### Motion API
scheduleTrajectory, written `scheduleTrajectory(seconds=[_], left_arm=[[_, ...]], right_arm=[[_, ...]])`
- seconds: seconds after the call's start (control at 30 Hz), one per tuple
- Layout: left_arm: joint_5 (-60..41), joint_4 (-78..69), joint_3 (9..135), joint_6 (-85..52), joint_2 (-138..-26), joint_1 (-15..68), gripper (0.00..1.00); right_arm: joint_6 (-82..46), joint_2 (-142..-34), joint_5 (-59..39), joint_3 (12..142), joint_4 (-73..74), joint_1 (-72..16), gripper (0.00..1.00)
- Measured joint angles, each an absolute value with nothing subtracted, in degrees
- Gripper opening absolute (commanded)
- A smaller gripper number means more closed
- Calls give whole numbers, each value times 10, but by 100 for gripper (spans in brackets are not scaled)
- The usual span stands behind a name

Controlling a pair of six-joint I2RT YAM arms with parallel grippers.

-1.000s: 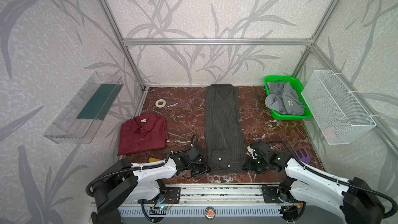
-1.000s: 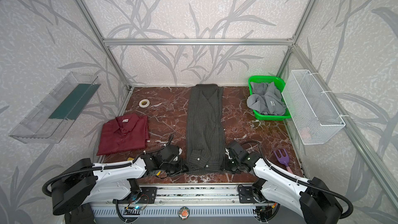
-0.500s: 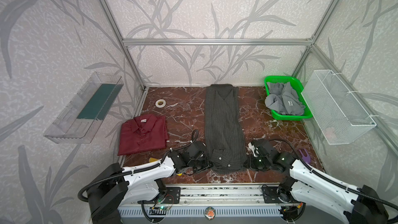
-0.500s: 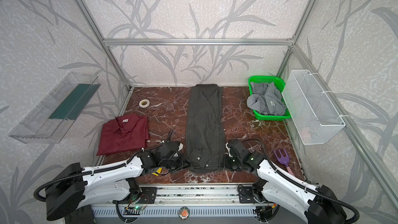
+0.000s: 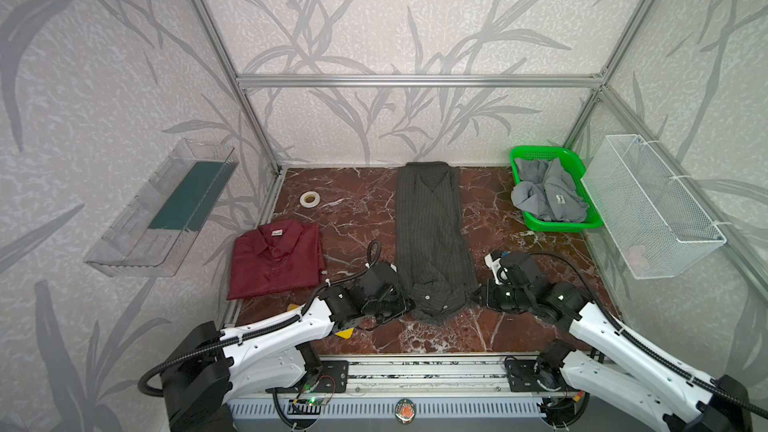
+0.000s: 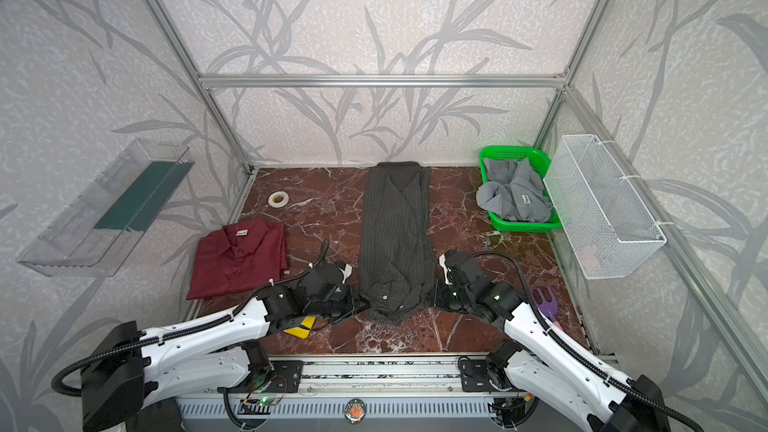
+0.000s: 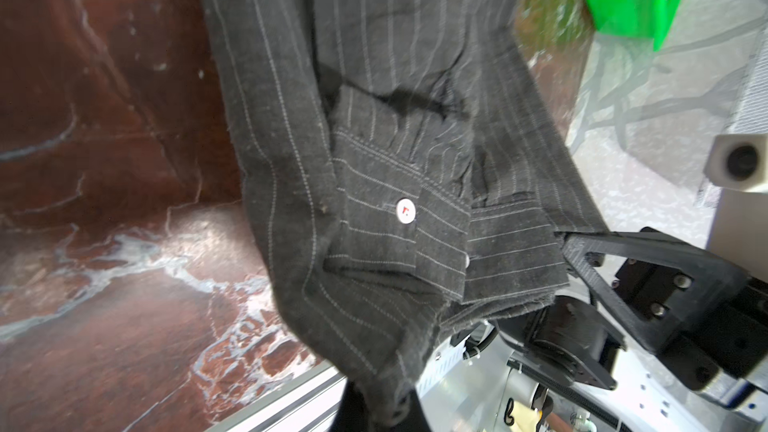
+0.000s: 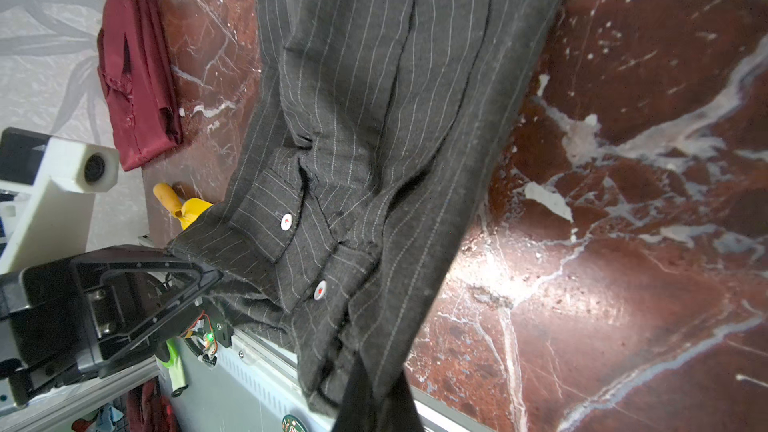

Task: Fold and stack the long sleeve shirts
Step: 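Lift the near end and fold it away from the robot with both grippers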

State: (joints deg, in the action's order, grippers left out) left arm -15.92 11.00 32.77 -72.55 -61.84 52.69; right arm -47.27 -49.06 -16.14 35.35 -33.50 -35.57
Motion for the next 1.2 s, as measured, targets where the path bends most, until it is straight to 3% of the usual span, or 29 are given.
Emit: scheduleTrajectory(seconds=[0.57,1.2], left_arm=[[-156,150,409,-710,-634,423,0],[-192,192,557,-641,-785,328,0]], right_arm=[[-434,-560,-204,445,-325,-260,0],[-434,-714,-262,527,-223,-183,0]])
